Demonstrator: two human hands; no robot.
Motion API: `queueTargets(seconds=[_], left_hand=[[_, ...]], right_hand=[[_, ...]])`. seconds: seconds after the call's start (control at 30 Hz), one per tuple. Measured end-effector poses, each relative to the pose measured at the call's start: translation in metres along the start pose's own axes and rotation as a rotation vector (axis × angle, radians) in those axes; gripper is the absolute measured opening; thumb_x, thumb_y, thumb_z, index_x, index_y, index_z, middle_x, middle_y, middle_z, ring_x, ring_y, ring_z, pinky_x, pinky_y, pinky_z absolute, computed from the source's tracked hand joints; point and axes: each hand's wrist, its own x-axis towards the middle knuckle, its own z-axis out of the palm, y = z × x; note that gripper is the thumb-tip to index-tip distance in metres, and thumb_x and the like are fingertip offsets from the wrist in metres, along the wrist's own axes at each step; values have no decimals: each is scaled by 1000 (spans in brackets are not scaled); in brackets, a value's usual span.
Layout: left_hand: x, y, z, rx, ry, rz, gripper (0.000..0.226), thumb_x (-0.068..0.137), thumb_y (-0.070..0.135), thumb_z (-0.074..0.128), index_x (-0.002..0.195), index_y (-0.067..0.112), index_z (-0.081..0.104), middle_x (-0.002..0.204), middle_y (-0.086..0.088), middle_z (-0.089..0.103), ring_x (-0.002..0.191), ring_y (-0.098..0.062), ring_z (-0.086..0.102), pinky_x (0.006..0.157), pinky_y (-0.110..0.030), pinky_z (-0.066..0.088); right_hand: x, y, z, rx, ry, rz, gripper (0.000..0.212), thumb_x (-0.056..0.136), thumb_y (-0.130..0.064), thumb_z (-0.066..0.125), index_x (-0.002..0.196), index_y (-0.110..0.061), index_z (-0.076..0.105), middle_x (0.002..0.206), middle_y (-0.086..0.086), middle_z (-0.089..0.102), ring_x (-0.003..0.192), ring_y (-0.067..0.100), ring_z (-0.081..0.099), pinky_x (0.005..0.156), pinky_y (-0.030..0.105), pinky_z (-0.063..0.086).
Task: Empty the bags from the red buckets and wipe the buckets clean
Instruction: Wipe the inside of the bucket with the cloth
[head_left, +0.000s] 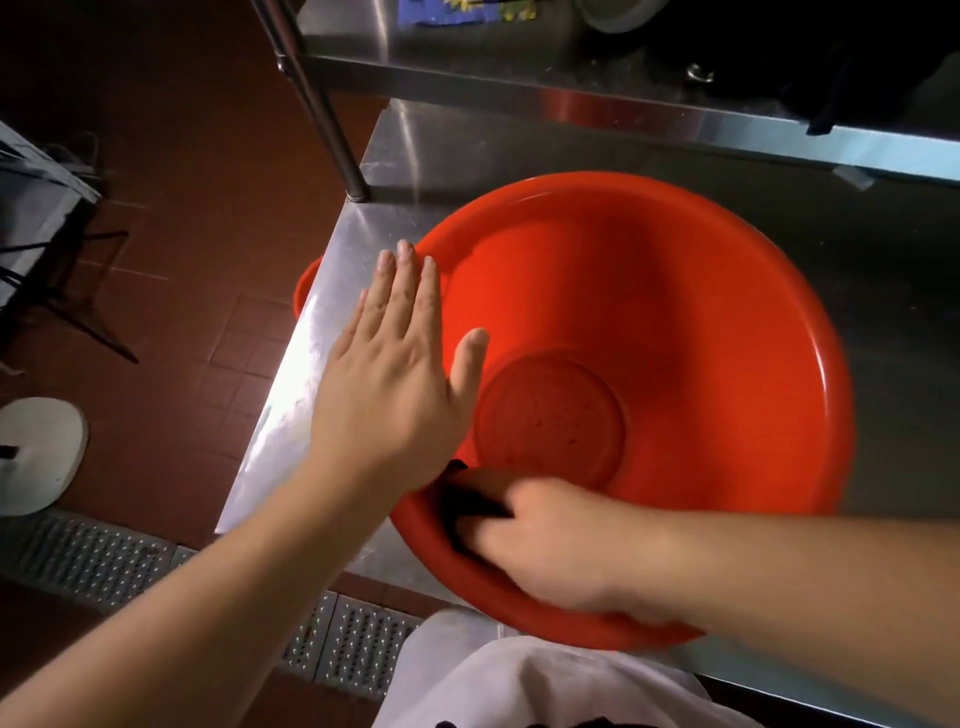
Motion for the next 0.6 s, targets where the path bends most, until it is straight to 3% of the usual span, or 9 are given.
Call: queueTargets(seconds=[0.07, 0.13, 0.2, 0.27, 0.33, 0.4, 0.47, 0.53, 0.6], left_hand=[[3, -2, 0, 23, -18, 38, 78, 106, 58, 14, 165, 8, 19, 174, -10, 7, 161, -16, -2, 131, -32, 0], [1, 0, 2, 21, -22, 60, 76, 107, 56, 14, 165, 6, 19, 174, -11, 7, 162, -18, -2, 131, -34, 2], [1, 0, 4, 26, -12, 78, 76, 107, 55, 15, 164, 6, 19, 174, -12, 8, 162, -19, -1, 132, -38, 6], [2, -1, 4, 32, -11, 68, 75, 107, 54, 15, 165, 5, 18, 174, -12, 8, 162, -19, -1, 132, -39, 7], [1, -2, 7, 43, 3, 79, 75, 108, 53, 16, 165, 5, 17, 174, -13, 8, 162, -20, -1, 131, -41, 9], [1, -4, 9, 34, 11, 85, 73, 109, 52, 16, 165, 5, 17, 174, -13, 7, 162, -21, -1, 131, -43, 10], [1, -6, 12, 53, 29, 96, 72, 110, 51, 18, 164, 5, 18, 174, -13, 8, 162, -21, 0, 131, -43, 11], [0, -6, 14, 68, 59, 107, 71, 110, 50, 21, 164, 4, 21, 173, -14, 11, 162, -22, 3, 131, -43, 12], [-1, -5, 17, 66, 96, 109, 70, 110, 49, 24, 163, 4, 24, 173, -14, 15, 162, -23, 6, 131, -43, 12]], right_hand=[[-22, -3, 3, -88, 9, -62, 27, 94, -38, 49, 121, -35, 55, 110, -15, 62, 105, 14, 59, 94, 33, 47], [-30, 3, -2, -143, 10, -35, 32, 92, -49, 45, 123, -47, 45, 113, -17, 54, 110, 10, 54, 94, 28, 43], [-26, 13, -8, -168, -43, -5, 31, 98, -46, 42, 129, -47, 44, 127, -16, 56, 117, 6, 52, 98, 27, 42], [-7, 30, -10, -336, -186, 44, 31, 106, -33, 39, 136, -34, 48, 135, -4, 56, 114, 17, 56, 91, 26, 45], [23, 51, -10, -477, -309, 189, 35, 107, -22, 39, 141, -18, 47, 135, 11, 56, 109, 28, 57, 72, 23, 41], [55, 66, -8, -567, -386, 331, 39, 106, -19, 42, 142, -8, 47, 135, 20, 56, 114, 35, 57, 67, 32, 40], [87, 77, 1, -629, -476, 427, 37, 104, -10, 41, 137, 4, 50, 134, 26, 56, 111, 37, 58, 80, 43, 47], [109, 82, 6, -686, -499, 456, 37, 102, -6, 42, 136, 7, 50, 137, 26, 55, 120, 38, 57, 98, 44, 46], [122, 83, 5, -742, -526, 441, 37, 101, -9, 51, 135, 1, 56, 139, 21, 56, 126, 36, 55, 103, 43, 46]])
